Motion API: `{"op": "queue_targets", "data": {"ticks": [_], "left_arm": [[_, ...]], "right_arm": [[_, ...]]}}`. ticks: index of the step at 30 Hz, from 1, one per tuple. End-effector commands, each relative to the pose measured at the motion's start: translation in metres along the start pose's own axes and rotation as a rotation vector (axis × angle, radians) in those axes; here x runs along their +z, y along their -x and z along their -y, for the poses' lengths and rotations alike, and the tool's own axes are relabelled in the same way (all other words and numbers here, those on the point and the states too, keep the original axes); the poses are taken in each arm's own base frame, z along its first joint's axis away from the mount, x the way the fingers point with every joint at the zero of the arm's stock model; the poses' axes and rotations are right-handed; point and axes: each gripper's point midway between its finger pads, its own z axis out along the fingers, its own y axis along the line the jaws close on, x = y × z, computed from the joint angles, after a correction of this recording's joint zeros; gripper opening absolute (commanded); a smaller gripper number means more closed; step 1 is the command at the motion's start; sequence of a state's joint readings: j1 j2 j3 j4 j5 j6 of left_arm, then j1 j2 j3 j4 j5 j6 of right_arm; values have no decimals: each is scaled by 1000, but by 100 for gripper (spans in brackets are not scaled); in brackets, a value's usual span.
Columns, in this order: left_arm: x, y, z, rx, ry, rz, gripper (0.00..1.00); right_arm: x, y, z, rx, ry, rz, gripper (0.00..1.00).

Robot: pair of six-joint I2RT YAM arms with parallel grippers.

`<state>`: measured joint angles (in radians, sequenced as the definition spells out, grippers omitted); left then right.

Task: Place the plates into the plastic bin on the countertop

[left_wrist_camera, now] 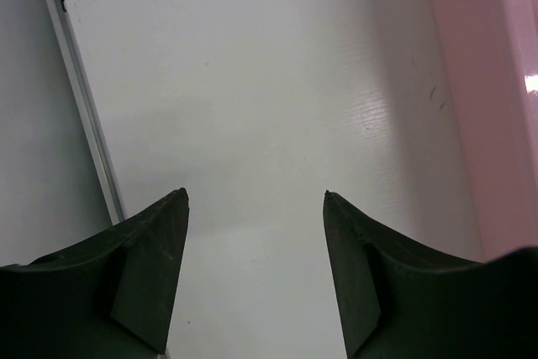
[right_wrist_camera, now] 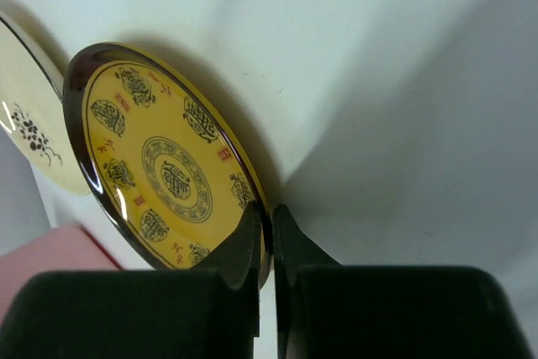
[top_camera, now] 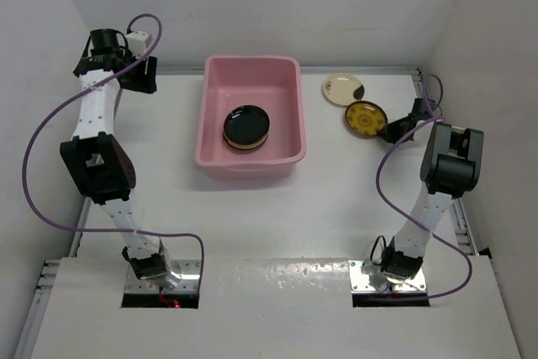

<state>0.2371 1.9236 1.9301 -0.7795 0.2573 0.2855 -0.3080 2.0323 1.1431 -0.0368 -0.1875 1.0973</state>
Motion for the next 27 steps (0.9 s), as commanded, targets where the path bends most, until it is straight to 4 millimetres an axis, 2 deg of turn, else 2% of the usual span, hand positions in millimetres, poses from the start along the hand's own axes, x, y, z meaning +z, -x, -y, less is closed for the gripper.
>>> {"op": "queue_targets", "data": {"ticks": [1, 2, 3, 5, 6, 8, 9, 10, 11, 12, 13, 14, 16, 17, 18, 19, 20, 21, 22, 23, 24, 25, 26, 27], "left_arm": [[-22, 18, 3, 7, 14, 56, 68], [-22, 18, 3, 7, 14, 56, 68], [-23, 16, -2, 1, 21, 55, 68], [-20, 17, -3, 1, 21, 53, 68], [-20, 17, -3, 1, 21, 53, 68], [-16, 17, -2, 0, 10, 54, 68], [-13, 18, -1, 0, 0, 56, 68], [-15, 22, -2, 3, 4, 66, 68], [-12, 20, -2, 0, 1, 58, 68], [-10, 22, -2, -8, -7, 63, 68], [-12, 26, -2, -5, -3, 73, 68], [-8, 23, -3, -7, -6, 65, 68], [-7, 27, -4, -5, -3, 73, 68], [-7, 28, -3, -5, -12, 76, 68], [-7, 28, -3, -5, -12, 76, 68], [-7, 28, -3, -5, -12, 76, 68], [-3, 25, -3, -7, -15, 68, 68], [-3, 25, -3, -7, -15, 68, 68], [-3, 25, -3, -7, -15, 68, 68], [-3, 25, -3, -7, -15, 68, 68], [-3, 25, -3, -7, -15, 68, 68], [-6, 25, -2, -7, -15, 68, 68], [-6, 25, -2, -7, -15, 68, 68], [-9, 27, -2, 6, -12, 76, 68]], "right_arm": [[-2, -3, 27, 37, -66, 2, 0], [-6, -2, 29, 19, -70, 5, 0], [-18, 4, 18, 6, -38, 30, 0], [-27, 7, 25, 5, -39, 49, 0], [-44, 17, 9, -24, 13, 96, 0], [-57, 22, -4, -67, 40, 129, 0], [-75, 25, -34, -124, 89, 165, 0], [-80, 28, -36, -148, 88, 181, 0], [-89, 24, -66, -198, 135, 199, 0], [-105, 23, -84, -224, 176, 223, 0], [-111, 23, -97, -240, 206, 242, 0], [-122, 7, -130, -285, 281, 241, 0], [-134, -3, -163, -326, 365, 262, 0], [-145, -20, -191, -372, 429, 253, 0], [-140, -42, -212, -423, 460, 222, 0], [-151, -70, -241, -493, 533, 194, 0], [-125, -93, -240, -529, 516, 124, 0], [-148, -115, -282, -593, 625, 103, 0], [-144, -147, -283, -657, 616, 27, 0], [-104, -169, -271, -702, 555, -46, 0], [-130, -205, -300, -769, 599, -106, 0], [-110, -222, -295, -824, 572, -138, 0], [-108, -235, -297, -889, 575, -147, 0], [-113, -260, -307, -941, 584, -170, 0]]}}
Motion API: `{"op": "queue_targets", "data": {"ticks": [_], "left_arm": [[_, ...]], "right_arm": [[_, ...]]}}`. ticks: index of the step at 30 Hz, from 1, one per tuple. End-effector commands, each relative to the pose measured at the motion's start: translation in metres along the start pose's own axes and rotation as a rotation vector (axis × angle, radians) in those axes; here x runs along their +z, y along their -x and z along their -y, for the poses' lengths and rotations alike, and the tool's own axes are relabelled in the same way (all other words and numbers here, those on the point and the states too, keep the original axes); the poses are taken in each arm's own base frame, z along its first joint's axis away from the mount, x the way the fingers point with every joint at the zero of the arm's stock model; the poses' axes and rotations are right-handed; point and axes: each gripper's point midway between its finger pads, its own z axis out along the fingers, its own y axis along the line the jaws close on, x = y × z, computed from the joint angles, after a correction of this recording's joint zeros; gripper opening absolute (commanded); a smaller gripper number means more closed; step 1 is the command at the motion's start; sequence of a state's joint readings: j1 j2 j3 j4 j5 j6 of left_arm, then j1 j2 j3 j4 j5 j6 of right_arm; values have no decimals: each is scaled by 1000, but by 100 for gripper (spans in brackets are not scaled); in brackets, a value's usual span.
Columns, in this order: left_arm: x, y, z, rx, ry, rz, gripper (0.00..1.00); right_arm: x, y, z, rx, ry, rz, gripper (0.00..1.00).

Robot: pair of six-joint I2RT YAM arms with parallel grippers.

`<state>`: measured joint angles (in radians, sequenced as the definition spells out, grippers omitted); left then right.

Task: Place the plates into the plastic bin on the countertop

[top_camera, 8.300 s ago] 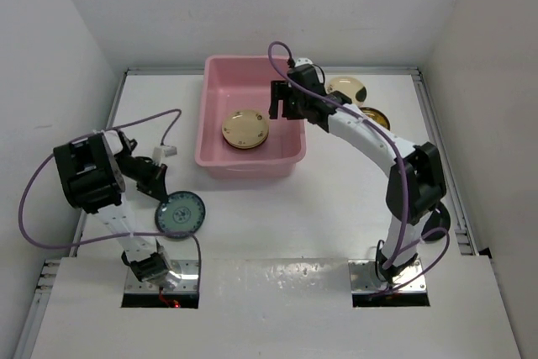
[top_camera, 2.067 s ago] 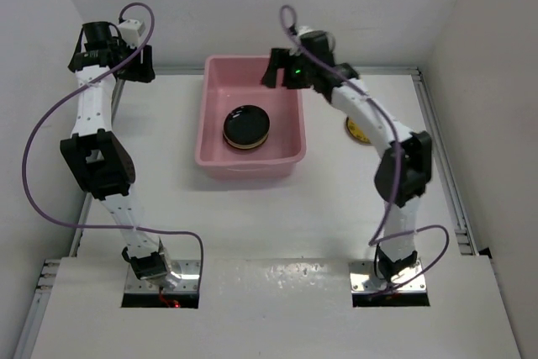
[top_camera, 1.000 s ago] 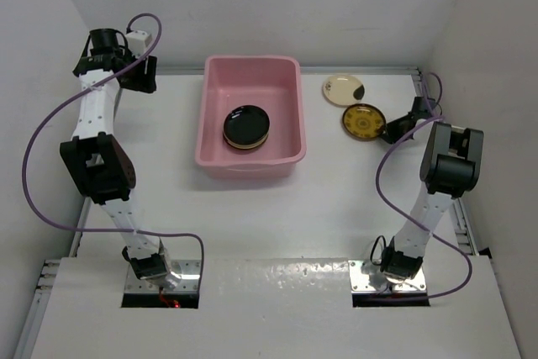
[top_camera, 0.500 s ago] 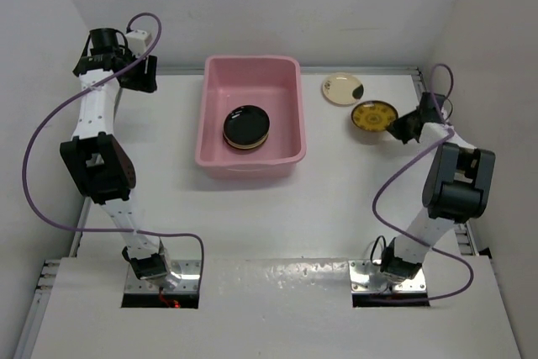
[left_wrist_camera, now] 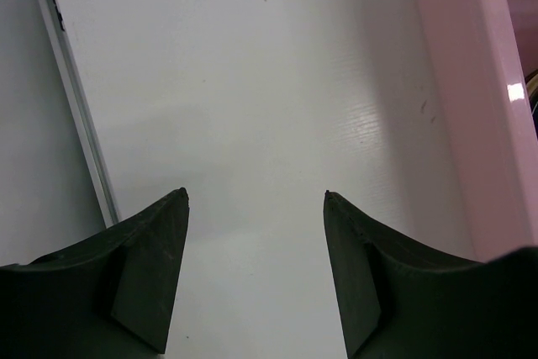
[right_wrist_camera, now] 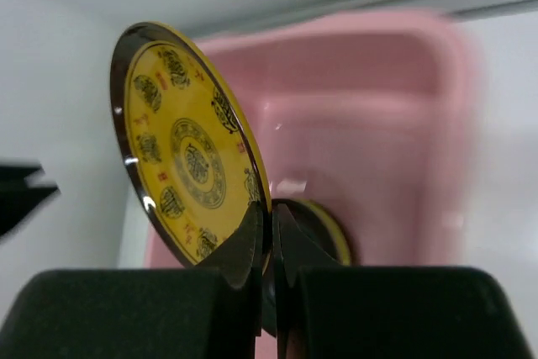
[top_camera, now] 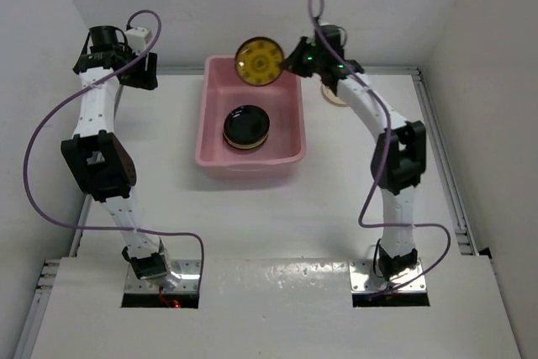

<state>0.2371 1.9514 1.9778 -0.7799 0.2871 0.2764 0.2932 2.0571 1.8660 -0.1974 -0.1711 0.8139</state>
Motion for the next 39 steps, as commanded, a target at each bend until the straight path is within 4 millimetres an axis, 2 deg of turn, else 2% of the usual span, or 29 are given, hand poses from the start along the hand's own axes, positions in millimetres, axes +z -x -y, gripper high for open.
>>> {"op": "queue_targets", "data": {"ticks": [1, 2, 3, 4, 6, 8, 9, 10, 12, 16, 19, 20, 22, 23, 24, 25, 27, 29, 30, 31, 32, 33, 34, 35, 36, 37, 38, 39], "left_arm": [[-12, 11, -7, 1, 14, 38, 68], [-12, 11, -8, 11, 14, 38, 68], [-14, 10, -7, 11, 14, 36, 68], [-15, 9, -9, 5, 12, 39, 68], [-15, 9, -10, 14, 12, 39, 68], [-15, 9, -10, 14, 12, 39, 68], [-15, 9, -10, 14, 12, 39, 68], [-15, 9, -10, 14, 12, 39, 68], [-11, 7, -8, 12, -1, 35, 68], [-7, 0, -5, 6, -18, 21, 68], [-6, -3, -4, 3, -21, 13, 68], [-6, -3, -4, 3, -21, 13, 68], [-6, -3, -4, 3, -21, 13, 68], [-6, -3, -4, 3, -21, 13, 68], [-6, -3, -4, 3, -21, 13, 68], [-6, -3, -4, 3, -21, 13, 68], [-6, -3, -4, 3, -21, 13, 68], [-6, -3, -4, 12, -21, 13, 68], [-6, -3, -4, 12, -21, 13, 68], [-6, -3, -4, 12, -21, 13, 68], [-4, -7, -4, 9, -24, 5, 68], [-4, -7, -4, 9, -24, 5, 68], [-4, -7, -5, 9, -16, 1, 68], [-4, -7, -5, 9, -16, 1, 68], [-4, -7, -5, 9, -16, 1, 68], [-4, -7, -5, 9, -16, 1, 68], [-4, -7, -5, 9, -16, 1, 68], [-4, -7, -5, 9, -16, 1, 68]], "right_arm": [[19, -63, -18, -172, 6, -199, 0], [22, -66, -22, -184, 10, -196, 0], [25, -81, -23, -192, 11, -213, 0], [28, -82, -23, -187, 13, -208, 0], [31, -101, -27, -193, 30, -244, 0], [35, -110, -29, -212, 27, -266, 0], [37, -117, -22, -220, 12, -289, 0], [38, -121, -26, -222, 16, -297, 0], [34, -131, -21, -233, -6, -322, 0], [24, -130, -15, -236, -29, -312, 0], [22, -136, -11, -238, -30, -335, 0], [20, -140, -13, -238, -28, -358, 4], [22, -151, -8, -273, -30, -392, 28], [19, -152, -15, -287, -26, -408, 40], [20, -157, -11, -302, -34, -425, 64], [16, -162, -8, -350, -41, -454, 68], [13, -149, -22, -430, -35, -411, 74], [12, -135, -25, -457, -38, -365, 77], [2, -109, -38, -468, -19, -298, 78], [1, -90, -41, -460, -12, -246, 79], [-15, -65, -57, -452, 12, -182, 81], [-18, -41, -38, -418, -20, -143, 81], [-19, -22, -44, -354, -6, -74, 82], [-37, 5, -51, -317, 3, -7, 82], [-38, 21, 1, -233, -85, 9, 82], [-40, 39, 7, -70, -82, 71, 77], [-45, 37, 27, 3, -118, 72, 73], [-54, 56, 85, 108, -212, 108, 61]]}}
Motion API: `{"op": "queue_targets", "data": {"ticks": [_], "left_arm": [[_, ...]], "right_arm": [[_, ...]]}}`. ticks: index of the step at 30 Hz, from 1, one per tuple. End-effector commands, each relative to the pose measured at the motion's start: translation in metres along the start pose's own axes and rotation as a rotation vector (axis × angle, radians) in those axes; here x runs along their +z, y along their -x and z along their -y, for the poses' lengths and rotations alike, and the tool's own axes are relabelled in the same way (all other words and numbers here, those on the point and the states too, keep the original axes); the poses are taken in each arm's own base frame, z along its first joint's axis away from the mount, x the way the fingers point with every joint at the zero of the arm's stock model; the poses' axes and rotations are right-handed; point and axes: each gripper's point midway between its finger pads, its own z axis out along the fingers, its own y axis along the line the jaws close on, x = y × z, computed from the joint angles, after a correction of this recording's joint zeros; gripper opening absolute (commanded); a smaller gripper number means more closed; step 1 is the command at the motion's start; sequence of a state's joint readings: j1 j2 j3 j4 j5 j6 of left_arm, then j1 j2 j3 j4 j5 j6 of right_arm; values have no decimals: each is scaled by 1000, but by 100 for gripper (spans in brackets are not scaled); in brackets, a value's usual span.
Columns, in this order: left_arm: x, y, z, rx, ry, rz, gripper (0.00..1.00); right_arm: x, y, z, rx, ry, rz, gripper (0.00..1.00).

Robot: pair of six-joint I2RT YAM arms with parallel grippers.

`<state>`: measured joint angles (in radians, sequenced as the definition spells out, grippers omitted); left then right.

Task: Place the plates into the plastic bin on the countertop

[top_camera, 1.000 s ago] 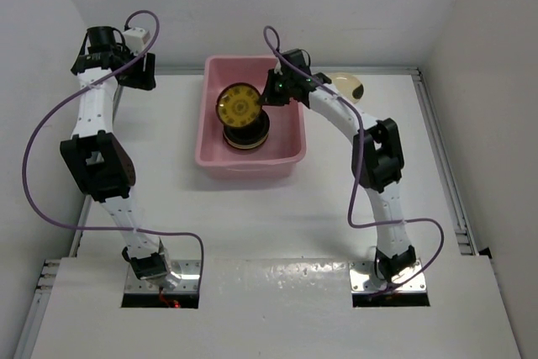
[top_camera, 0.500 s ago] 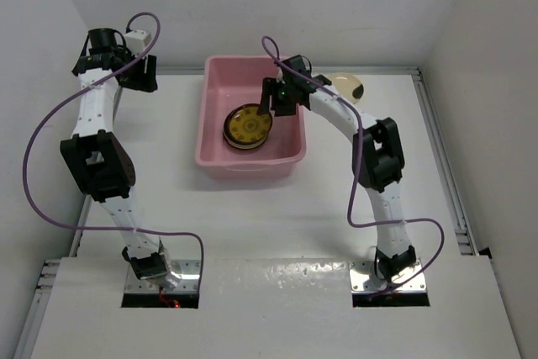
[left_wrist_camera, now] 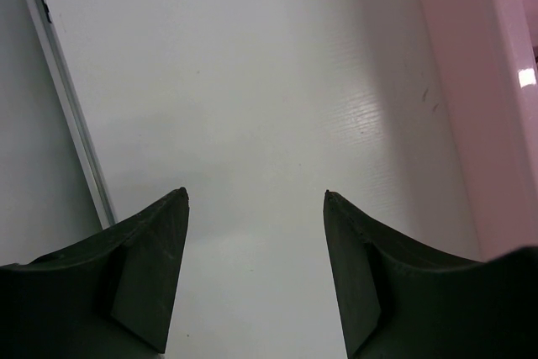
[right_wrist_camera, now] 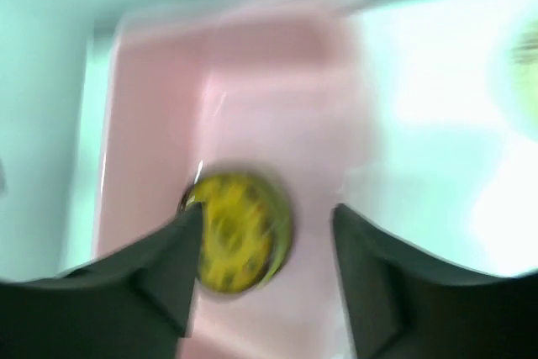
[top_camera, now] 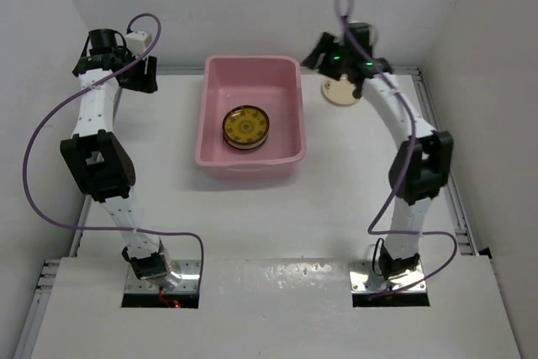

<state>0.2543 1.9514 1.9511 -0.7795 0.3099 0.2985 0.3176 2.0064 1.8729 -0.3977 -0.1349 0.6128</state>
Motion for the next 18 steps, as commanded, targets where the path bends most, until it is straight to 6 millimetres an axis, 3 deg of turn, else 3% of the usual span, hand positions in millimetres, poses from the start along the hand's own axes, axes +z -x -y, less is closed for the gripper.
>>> {"op": "queue_targets", "data": {"ticks": [1, 2, 3, 4, 13, 18], "left_arm": [[-7, 4, -2, 6, 2, 18, 68], [-7, 4, -2, 6, 2, 18, 68], [-7, 3, -4, 6, 12, 14, 68], [-7, 3, -4, 6, 12, 14, 68], [-9, -10, -6, -17, 27, -16, 68], [-5, -18, -11, -37, 36, -36, 68]], "right_arm": [[-28, 60, 106, 421, -147, 197, 57], [-28, 56, 140, 537, -203, 210, 54], [-30, 57, 162, 613, -238, 231, 54], [-28, 44, 193, 668, -293, 224, 54], [11, 19, 285, 802, -455, 273, 55], [41, -16, 308, 879, -500, 199, 54]]}}
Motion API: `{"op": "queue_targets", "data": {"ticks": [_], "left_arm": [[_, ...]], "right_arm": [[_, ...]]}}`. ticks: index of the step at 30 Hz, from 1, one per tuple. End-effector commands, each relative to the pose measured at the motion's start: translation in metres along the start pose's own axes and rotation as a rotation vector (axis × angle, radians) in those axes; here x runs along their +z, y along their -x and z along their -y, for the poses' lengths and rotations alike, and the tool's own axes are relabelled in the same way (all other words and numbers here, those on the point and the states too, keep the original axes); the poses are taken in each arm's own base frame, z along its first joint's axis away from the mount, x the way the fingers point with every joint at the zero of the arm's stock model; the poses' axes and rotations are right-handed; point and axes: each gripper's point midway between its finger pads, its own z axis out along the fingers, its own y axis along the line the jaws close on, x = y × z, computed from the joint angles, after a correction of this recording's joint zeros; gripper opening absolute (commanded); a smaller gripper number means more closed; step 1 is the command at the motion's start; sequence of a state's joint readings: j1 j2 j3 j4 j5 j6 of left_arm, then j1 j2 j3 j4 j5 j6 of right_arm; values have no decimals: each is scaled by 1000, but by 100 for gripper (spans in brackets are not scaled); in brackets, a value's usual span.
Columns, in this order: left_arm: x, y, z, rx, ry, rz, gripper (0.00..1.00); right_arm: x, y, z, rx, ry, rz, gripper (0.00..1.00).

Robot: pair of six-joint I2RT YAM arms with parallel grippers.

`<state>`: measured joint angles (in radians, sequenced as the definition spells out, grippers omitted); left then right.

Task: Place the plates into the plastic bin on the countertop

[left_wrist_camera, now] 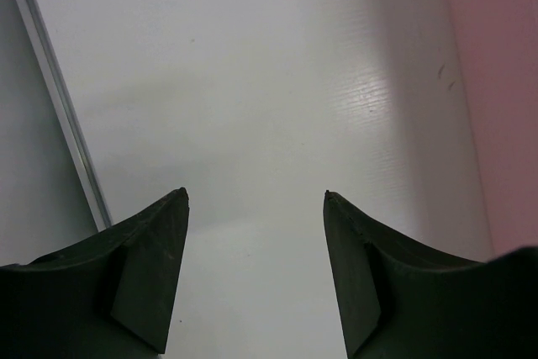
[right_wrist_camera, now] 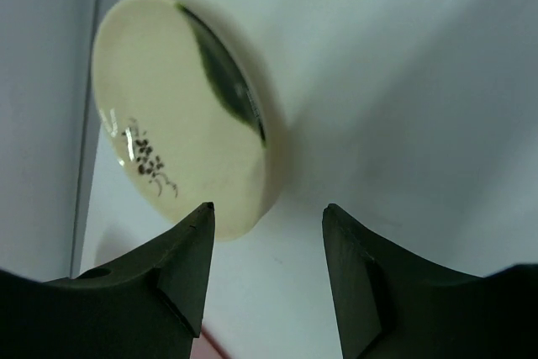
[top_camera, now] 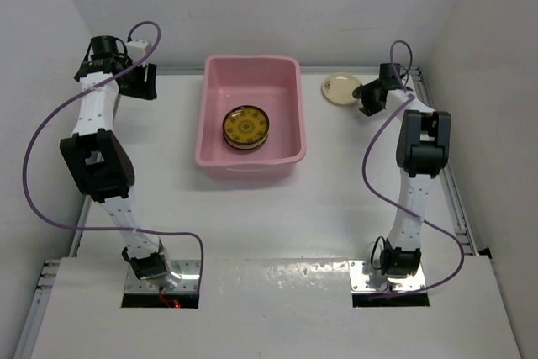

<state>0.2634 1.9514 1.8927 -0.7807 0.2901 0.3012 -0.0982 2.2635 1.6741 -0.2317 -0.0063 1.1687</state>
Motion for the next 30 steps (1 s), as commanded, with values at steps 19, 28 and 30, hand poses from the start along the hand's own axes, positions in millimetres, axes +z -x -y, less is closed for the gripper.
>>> {"op": "queue_targets", "data": {"ticks": [19, 28, 30], "left_arm": [[-3, 0, -32, -44, 97, -5, 68], [-3, 1, -31, -34, 89, 0, 68], [-2, 3, -32, -34, 90, 2, 68]], "right_arm": [[70, -36, 22, 217, -17, -15, 7], [31, -13, -38, 159, 174, 32, 0], [-11, 8, -74, 111, 259, 87, 0]]}}
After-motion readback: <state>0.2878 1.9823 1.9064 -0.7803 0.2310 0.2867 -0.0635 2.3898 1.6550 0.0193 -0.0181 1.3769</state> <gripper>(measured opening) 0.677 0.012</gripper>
